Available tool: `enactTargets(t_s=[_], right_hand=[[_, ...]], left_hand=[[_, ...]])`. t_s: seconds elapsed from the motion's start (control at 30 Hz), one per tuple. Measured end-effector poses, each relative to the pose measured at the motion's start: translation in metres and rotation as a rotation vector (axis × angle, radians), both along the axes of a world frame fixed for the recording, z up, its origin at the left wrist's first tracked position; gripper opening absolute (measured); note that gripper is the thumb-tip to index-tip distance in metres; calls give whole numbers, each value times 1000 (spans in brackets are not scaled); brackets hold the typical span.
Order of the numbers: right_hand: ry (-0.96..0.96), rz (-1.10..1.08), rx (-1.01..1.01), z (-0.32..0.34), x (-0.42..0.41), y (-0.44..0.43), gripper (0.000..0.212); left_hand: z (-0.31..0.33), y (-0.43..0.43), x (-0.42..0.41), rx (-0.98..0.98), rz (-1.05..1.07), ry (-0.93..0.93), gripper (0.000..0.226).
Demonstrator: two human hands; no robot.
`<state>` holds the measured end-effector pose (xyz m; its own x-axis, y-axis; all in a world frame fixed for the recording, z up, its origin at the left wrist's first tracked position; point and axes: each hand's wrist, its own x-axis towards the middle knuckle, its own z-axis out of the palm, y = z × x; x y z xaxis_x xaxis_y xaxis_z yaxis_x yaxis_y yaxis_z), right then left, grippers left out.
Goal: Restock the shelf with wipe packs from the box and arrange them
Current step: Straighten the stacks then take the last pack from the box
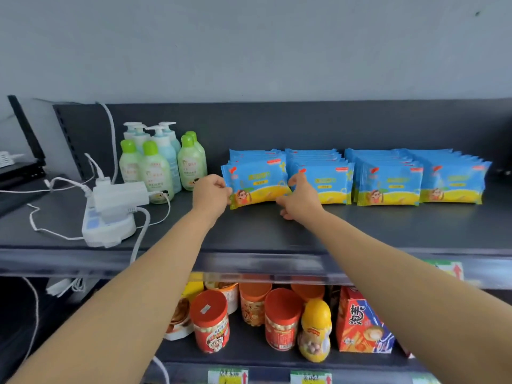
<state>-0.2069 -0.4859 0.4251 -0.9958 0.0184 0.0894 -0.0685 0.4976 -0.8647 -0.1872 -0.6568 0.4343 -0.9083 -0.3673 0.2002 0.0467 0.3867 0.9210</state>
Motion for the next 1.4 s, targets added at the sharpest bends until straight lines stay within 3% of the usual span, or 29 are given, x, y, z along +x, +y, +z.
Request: enactTargets(t_s=[0.1, 0.27, 0.33, 0.43, 0.83, 1.0, 1.4], right_hand=[[61, -35, 250, 1, -5, -2, 35], [97, -84, 421, 1, -14, -4, 21], [95, -90, 426, 0, -19, -5, 22], [103, -83, 440, -1, -23, -7, 24], [114, -43, 426, 8, -15, 9, 16], [170, -87, 382, 17, 1, 38, 21], [318, -292, 472, 40, 63, 170, 21]], left_hand=[[-4, -3, -12, -32, 33, 4, 27], [-1, 0, -21, -47, -38, -49, 22], [-3, 1, -24, -101, -51, -51, 13], [-6, -2, -30, -203, 4, -55, 36], [0, 10, -19, -304, 117, -43, 39], [14, 33, 1, -387, 235, 150, 32], [43, 155, 44, -525, -135, 281, 26]])
